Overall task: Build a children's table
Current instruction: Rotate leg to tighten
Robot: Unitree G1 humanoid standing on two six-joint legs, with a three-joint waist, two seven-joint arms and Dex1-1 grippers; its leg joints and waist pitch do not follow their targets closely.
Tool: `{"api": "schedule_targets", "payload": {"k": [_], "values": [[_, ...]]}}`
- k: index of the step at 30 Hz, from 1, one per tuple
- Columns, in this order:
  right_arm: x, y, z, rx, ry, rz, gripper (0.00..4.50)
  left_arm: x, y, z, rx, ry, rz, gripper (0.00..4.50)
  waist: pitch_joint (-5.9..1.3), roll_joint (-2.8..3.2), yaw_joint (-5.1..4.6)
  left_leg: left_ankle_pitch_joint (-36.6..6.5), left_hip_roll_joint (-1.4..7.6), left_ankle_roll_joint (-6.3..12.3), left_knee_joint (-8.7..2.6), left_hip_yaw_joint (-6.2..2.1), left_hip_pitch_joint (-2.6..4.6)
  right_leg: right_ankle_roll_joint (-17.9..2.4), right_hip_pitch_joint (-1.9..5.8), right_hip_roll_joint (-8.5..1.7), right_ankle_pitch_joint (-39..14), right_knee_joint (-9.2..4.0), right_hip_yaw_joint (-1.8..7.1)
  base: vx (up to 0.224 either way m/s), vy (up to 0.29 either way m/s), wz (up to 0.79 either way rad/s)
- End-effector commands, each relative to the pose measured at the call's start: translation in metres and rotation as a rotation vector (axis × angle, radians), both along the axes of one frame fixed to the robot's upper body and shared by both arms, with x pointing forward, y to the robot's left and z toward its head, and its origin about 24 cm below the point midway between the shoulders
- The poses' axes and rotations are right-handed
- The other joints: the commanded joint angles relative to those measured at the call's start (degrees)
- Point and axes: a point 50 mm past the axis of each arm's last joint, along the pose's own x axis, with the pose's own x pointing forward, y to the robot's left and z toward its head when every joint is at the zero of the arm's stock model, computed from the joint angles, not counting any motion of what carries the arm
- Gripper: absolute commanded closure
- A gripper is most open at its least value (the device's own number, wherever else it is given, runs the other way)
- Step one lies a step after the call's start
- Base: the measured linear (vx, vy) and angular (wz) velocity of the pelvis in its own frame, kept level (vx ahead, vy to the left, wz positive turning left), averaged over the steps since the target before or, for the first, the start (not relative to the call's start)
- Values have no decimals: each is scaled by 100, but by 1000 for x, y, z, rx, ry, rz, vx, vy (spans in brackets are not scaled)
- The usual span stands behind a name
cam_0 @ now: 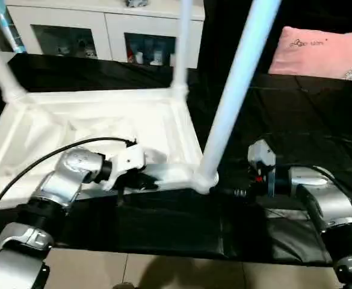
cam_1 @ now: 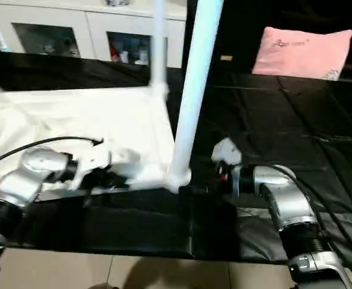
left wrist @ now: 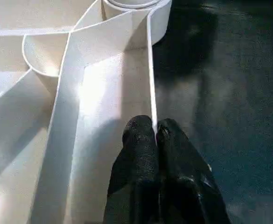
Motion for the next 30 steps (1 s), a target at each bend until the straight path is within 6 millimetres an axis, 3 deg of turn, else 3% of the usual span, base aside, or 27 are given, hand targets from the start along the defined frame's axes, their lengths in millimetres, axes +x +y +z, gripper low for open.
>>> {"api": "schedule_targets", "payload": {"k": [1,3,4,13,20,30], "values": [[2,4,4,-16,-20,46,10,-13,-8,-11,41,76,-116,450,-323,16,24,-663,297,429,-345,-24,116,-1714,245,-325,250,-277,148,0,0,0],[2,6,4,-11,-4,66,10,-14,-9,-12,47,78,-132,450,-324,16,48,-681,295,413,-346,-19,121,-1713,241,-324,253,-276,148,0,0,0],[1,8,4,-5,12,93,37,-15,-9,-12,50,77,-147,450,-325,14,53,-695,295,407,-345,-19,119,-1709,244,-324,243,-274,148,0,0,0],[-7,11,-2,-9,110,210,101,-17,-9,-13,69,90,-187,450,-331,-10,85,-656,285,391,-333,-21,99,-1640,255,-332,195,-264,148,0,0,0],[-8,7,-3,-18,124,222,162,-18,-9,-14,78,88,-193,450,-322,-4,100,-796,292,301,-342,-21,106,-1586,240,-339,-123,-288,154,0,0,0],[-10,5,-6,-26,131,228,232,-17,-8,-15,86,90,-193,450,-337,10,131,-731,292,275,-323,9,114,-1587,238,-324,34,-269,150,0,0,0]]}}
